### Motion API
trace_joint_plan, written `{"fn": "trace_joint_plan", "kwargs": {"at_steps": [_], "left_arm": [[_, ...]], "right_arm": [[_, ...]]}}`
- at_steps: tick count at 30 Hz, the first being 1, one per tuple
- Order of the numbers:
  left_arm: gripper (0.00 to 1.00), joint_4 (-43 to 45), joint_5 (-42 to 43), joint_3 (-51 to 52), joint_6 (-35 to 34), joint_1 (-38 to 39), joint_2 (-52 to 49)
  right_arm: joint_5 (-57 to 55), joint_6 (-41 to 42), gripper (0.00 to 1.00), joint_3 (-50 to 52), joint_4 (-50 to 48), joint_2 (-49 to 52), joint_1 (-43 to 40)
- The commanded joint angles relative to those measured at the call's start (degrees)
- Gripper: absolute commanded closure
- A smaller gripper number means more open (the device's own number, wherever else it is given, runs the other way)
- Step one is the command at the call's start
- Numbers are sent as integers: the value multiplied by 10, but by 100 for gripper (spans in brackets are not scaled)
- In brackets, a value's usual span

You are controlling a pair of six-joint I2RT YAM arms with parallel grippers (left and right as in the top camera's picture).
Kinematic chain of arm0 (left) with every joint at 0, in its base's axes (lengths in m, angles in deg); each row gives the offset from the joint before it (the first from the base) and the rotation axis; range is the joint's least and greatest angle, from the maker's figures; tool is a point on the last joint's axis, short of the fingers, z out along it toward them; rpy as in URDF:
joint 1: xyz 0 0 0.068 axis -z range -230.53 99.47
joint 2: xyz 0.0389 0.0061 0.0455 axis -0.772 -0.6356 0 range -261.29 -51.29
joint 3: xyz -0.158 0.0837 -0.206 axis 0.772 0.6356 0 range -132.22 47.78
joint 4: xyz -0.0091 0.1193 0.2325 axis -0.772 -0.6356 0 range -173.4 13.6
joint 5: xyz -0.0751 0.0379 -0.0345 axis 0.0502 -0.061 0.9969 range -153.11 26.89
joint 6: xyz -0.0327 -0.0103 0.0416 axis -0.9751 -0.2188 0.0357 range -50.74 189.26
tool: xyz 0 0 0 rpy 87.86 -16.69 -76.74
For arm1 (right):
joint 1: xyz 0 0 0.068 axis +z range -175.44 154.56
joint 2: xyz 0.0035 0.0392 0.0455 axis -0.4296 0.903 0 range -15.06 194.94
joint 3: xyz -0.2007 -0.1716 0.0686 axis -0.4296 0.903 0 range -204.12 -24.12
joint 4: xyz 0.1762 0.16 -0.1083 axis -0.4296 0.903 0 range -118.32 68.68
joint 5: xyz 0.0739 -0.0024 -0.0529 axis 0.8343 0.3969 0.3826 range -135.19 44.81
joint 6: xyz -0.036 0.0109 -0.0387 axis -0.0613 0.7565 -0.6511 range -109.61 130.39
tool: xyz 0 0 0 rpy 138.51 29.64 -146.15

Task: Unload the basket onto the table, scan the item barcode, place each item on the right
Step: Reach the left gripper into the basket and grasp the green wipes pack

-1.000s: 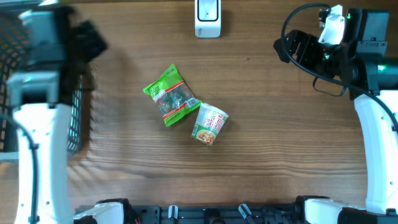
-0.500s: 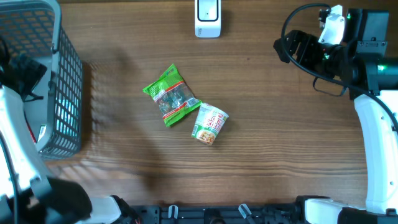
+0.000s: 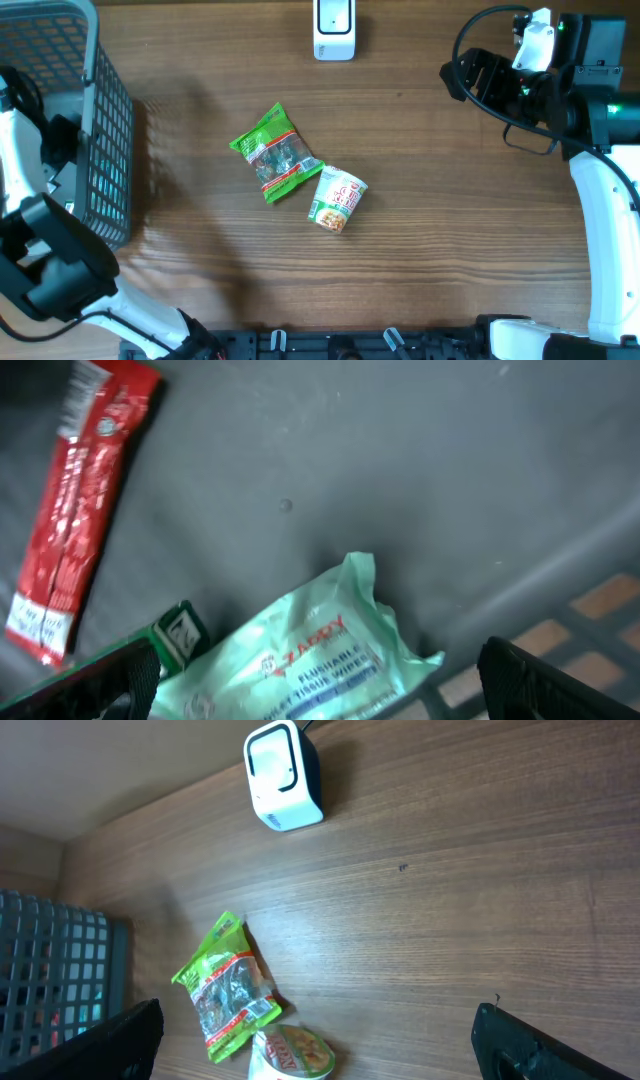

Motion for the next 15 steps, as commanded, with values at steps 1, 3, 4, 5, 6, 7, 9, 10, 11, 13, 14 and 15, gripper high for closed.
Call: {"fn": "trace_joint_plan", "kwargs": {"at_steps": [1,3,4,5,6,7,9,10,11,13,14,15], "left_arm": [[0,6,52,4,63,-7,-36],[3,7,68,4,71,-7,-50],[3,7,72,4,79,-7,-58],[4,7,71,4,79,-7,-65],[4,8,71,4,79,-7,-73],[4,9,74,4,79,-7,-79],[4,9,76,4,79,-7,-92],[4,10,76,4,79,-7,-98],[4,12,76,4,79,-7,-104],[8,16,80,4,79,-7,-112],[18,17,85,4,79,-7,-113],[39,20,94,4,79,-7,-113]], "right_arm": [[9,5,0,-8,-1,4,-2],[9,5,0,-8,-1,4,-2],[9,5,0,-8,-1,4,-2],[9,5,0,-8,-1,4,-2],[9,5,0,-8,-1,4,-2],[9,5,0,-8,-1,4,-2],[9,5,0,-8,-1,4,-2],[9,5,0,-8,-1,4,-2],[9,5,0,-8,-1,4,-2],[9,4,0,-8,-1,4,-2],[9,5,0,-8,-1,4,-2],[9,5,0,-8,-1,4,-2]]}}
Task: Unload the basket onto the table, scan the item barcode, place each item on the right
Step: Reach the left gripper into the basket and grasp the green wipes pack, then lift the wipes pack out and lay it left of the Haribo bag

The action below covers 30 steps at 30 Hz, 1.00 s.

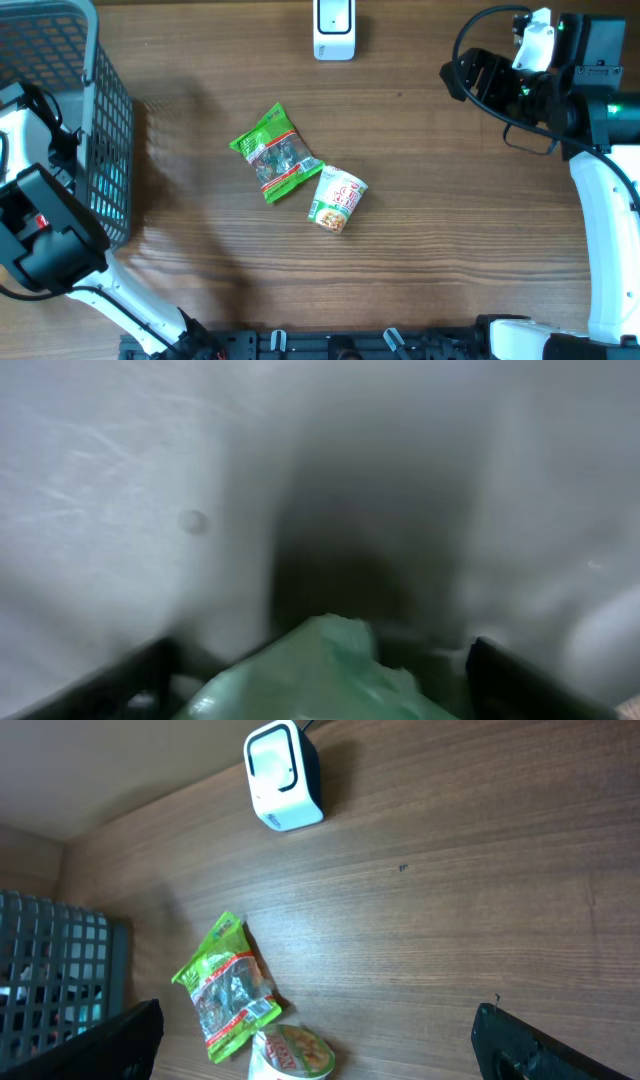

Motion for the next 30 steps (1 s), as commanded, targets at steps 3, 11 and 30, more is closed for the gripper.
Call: {"fn": "trace_joint_plan", "kwargs": {"at_steps": [3,11,30], "left_arm": [[96,13,44,2,10,-3,-17],[96,11,44,-28,5,-4,17],[96,38,-7,-130,-69,-5,329]], "right_arm": [[9,5,0,-8,-1,4,-2],[9,5,0,-8,-1,4,-2],[9,5,0,-8,-1,4,-2]]}}
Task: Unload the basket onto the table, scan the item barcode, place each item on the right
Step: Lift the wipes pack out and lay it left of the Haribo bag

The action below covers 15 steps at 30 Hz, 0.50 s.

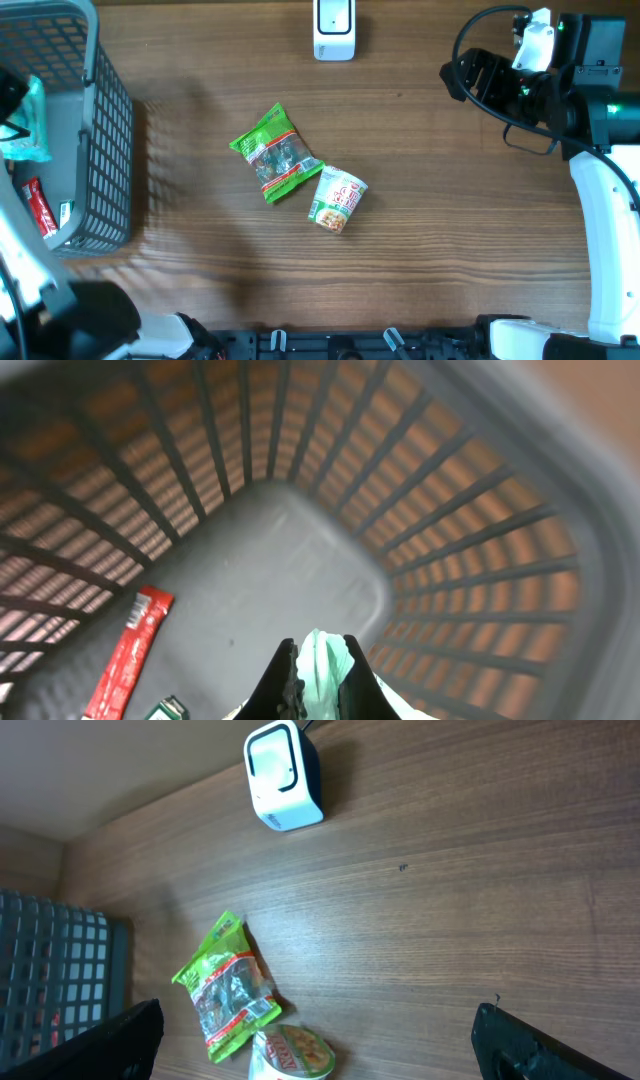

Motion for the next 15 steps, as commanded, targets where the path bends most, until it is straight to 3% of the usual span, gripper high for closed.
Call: {"fn": "trace_joint_plan", "kwargs": {"at_steps": [1,6,9,15], "left_arm": [[96,13,-2,-5,-45,9,83],[96,19,21,-5,-45,82,172],[96,-4,21,-5,-45,163,198],[96,-92,20,8,-61,329,175]], "right_arm": [[9,5,0,-8,-1,4,-2],[9,5,0,-8,-1,4,-2],[9,5,0,-8,-1,4,-2],[9,5,0,-8,-1,4,-2]]}}
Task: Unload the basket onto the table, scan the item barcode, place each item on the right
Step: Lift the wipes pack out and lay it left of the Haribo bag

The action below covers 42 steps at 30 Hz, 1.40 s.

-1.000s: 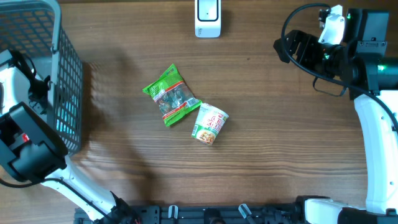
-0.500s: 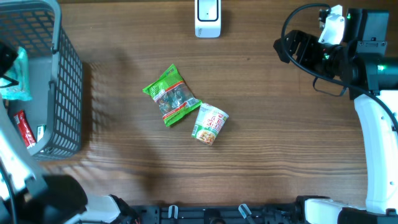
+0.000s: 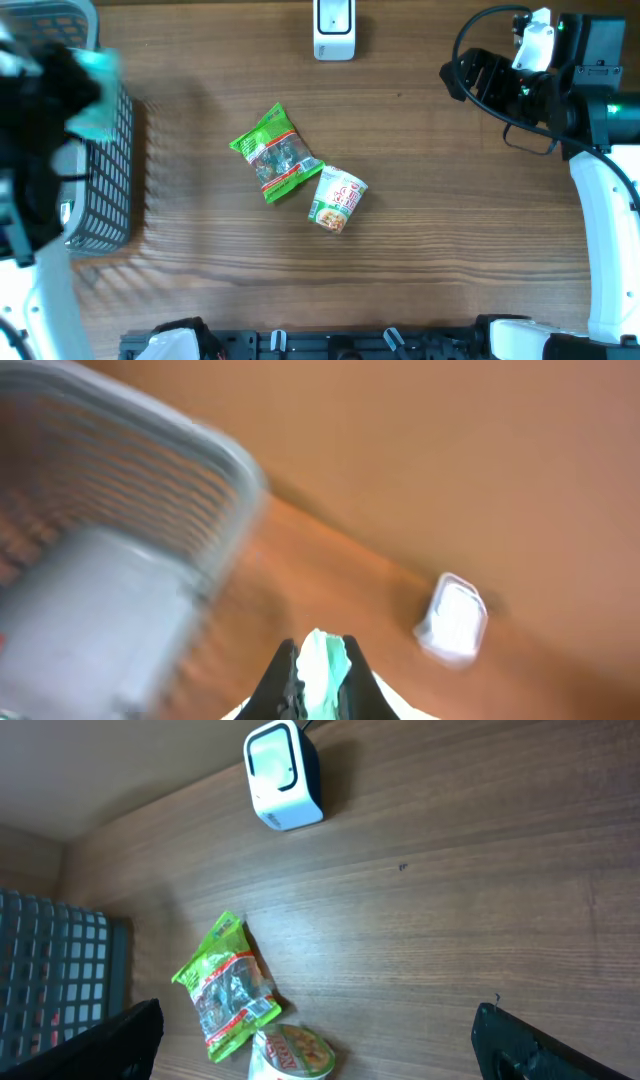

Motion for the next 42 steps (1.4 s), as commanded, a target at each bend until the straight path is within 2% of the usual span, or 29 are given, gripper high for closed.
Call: {"fn": "trace_joint_plan", "kwargs": {"at_steps": [1,4,8,11,14,20,25,28,29,30,31,37,42], "left_arm": [[96,-42,7,22,-24,109,-42],[96,-45,-20,64,-37,177,-76],[96,-37,-167,138,-96,244,-135],[96,-26,-301,192,-177,261,-177],[96,23,-370,247,-217,256,-209],[96,132,-371,335,-217,235,-256],[96,177,-363,370,-217,215,-281],[94,187,-317,379,-216,206,-287],[67,187,-308,379,-209,204,-286],[28,187,-308,378,-206,204,-284],[13,187,-308,374,-192,202,-279],[4,156,-308,304,-116,202,-216],[4,119,-308,208,-104,202,-142]], "right_arm": [[9,5,0,-8,-1,4,-2],[9,5,0,-8,-1,4,-2],[9,5,0,-8,-1,4,-2],[9,5,0,-8,-1,4,-2],[9,5,0,-8,-1,4,-2],[9,5,0,-8,-1,4,-2],[9,5,0,-8,-1,4,-2],[9,5,0,-8,-1,4,-2],[9,5,0,-8,-1,4,-2],[9,5,0,-8,-1,4,-2],[9,5,0,-8,-1,4,-2],[9,5,0,-8,-1,4,-2],[9,5,0,-8,-1,4,-2]]}}
